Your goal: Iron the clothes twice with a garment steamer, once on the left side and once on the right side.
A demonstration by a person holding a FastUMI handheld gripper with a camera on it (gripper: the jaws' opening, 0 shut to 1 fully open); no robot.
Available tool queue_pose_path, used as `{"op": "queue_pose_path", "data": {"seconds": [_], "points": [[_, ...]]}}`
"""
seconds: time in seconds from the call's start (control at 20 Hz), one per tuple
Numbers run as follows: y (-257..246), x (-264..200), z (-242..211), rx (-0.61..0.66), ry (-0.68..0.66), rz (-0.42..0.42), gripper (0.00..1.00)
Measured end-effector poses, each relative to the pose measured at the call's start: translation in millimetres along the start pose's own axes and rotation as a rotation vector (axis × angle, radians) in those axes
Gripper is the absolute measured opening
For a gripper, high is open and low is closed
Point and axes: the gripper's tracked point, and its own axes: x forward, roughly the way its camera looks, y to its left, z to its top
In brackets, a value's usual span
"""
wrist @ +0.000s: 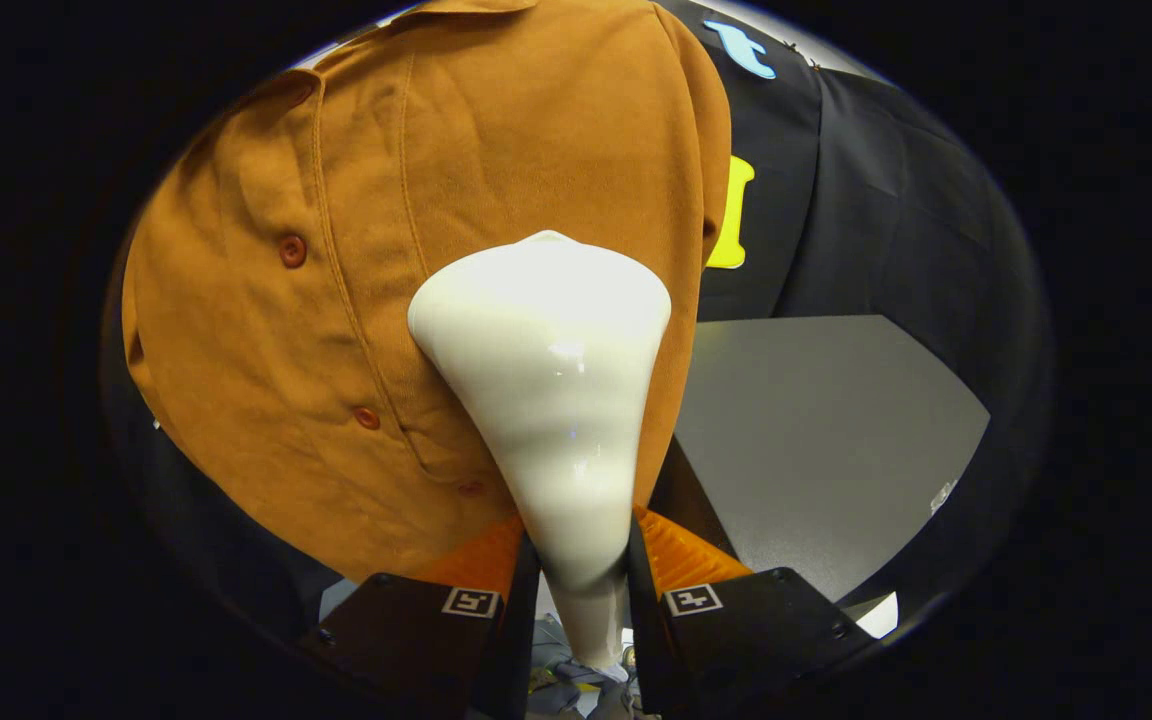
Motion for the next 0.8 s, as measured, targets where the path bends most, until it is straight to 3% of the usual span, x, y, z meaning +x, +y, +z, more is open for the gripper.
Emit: {"op": "queue_pose_path", "data": {"seconds": [0.45, 0.8], "points": [[-7.2, 14.9, -47.9, -0.01, 0.111, -0.001, 0.45], [-16.7, 2.6, -56.8, 0.007, 0.12, -0.008, 0.45]]}}
